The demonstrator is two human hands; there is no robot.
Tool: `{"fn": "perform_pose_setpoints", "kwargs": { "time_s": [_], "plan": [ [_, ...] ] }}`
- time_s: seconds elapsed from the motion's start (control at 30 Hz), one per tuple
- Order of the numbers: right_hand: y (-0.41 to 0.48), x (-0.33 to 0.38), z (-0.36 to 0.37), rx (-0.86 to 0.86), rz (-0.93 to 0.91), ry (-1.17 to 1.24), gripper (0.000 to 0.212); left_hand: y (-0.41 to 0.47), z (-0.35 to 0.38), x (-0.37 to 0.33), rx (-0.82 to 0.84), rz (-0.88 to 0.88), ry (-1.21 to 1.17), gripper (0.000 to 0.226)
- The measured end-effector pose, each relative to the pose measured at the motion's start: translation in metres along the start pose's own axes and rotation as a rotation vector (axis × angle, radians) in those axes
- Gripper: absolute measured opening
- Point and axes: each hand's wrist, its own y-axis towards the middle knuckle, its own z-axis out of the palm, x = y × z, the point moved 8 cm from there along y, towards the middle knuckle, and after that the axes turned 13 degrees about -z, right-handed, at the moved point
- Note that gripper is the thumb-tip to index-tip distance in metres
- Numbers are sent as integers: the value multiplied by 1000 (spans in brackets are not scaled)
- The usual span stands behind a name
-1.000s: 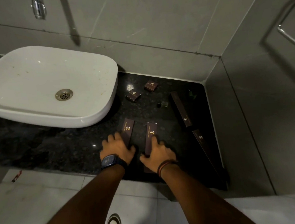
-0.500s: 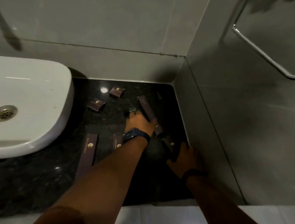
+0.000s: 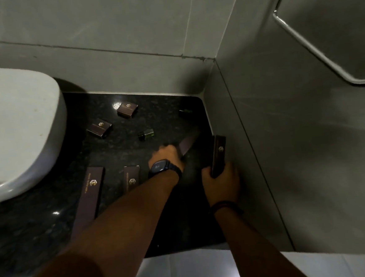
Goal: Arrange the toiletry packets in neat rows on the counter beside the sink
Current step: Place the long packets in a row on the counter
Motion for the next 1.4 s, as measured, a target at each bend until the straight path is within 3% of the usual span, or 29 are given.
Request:
{"fn": "perform_pose_setpoints", "kwargs": {
  "time_s": [0.2, 0.33, 0.47, 0.57, 0.63, 0.7, 0.77, 0.83, 1.0, 1.2, 1.4],
  "plan": [
    [20, 38, -26, -148, -123, 63, 35, -31, 2, -3, -30, 319, 468, 39],
    [20, 41, -27, -110, -137, 49, 35, -43, 11, -6, -100, 527, 579, 43],
    [9, 15, -8, 120, -20, -38, 39, -49, 6, 13, -130, 345, 311, 52],
    [-6, -9, 10, 315, 54, -91, 42, -70, 2, 34, -255, 143, 85, 66],
    [-17, -20, 19, 400, 87, -102, 42, -82, 12, 48, -210, 31, -30, 73],
    [-25, -26, 25, 449, 84, -125, 44, -88, 28, 57, -65, -48, -163, 74],
    [-29, -27, 28, 465, 55, -164, 45, -90, 39, 61, 51, -101, -239, 71],
    [-33, -28, 29, 468, 35, -189, 45, -92, 40, 60, 64, -115, -220, 66],
    [-39, -27, 37, 471, 34, -174, 49, -95, 37, 57, 44, -105, -158, 55],
    [-34, -22, 43, 457, 64, -144, 57, -97, 35, 56, 17, -79, -142, 59],
    [-10, -7, 19, 338, -52, -140, 51, -89, -5, 53, -114, -59, -160, 53]
  ]
}}
